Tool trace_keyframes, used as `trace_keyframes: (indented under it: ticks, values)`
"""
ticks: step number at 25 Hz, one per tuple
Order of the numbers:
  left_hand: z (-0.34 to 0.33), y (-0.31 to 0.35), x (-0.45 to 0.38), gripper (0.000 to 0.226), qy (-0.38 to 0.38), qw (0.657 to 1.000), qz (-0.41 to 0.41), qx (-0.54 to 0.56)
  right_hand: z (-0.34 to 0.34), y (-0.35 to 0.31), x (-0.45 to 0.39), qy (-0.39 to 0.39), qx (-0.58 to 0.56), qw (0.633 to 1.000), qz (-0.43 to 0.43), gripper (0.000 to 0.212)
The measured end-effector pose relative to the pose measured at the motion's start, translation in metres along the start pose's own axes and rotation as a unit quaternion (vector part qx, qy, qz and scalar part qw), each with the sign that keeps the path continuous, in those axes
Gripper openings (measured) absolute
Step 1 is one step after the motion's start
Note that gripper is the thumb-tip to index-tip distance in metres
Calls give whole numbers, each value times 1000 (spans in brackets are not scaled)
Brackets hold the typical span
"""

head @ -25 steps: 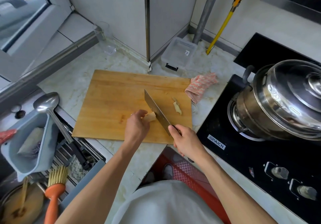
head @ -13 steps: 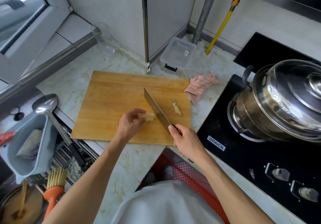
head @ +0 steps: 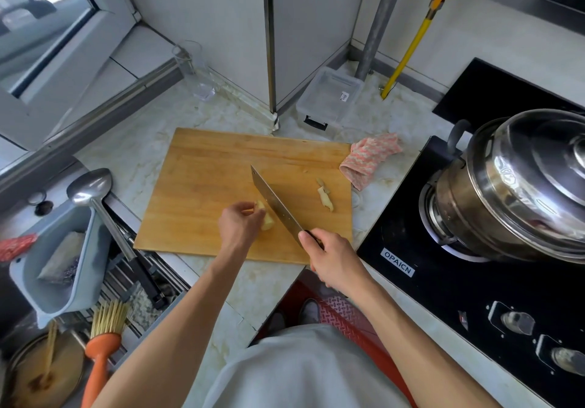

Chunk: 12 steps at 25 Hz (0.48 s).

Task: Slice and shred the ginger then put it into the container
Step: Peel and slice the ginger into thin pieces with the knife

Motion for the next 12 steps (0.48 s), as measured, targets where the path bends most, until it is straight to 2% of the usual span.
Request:
trace_keyframes:
  ticks: [7, 12]
  values:
    - [-12, -14, 1, 35, 8, 997, 42, 63, -7, -10, 4, 8, 15, 1000, 13, 43]
    - [-14, -10, 4, 38, 17, 998, 45, 51, -6, -17, 11, 19, 30, 999, 18, 42]
Point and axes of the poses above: each hand's wrist, its own x-axis away from the middle knuckle, its own z-axis out of the back of the hand, y = z × x, the point moved 7 cm from there along -x, towards the middle knuckle, and after that the axes turned 13 degrees about -y, right-handed, at the moved point
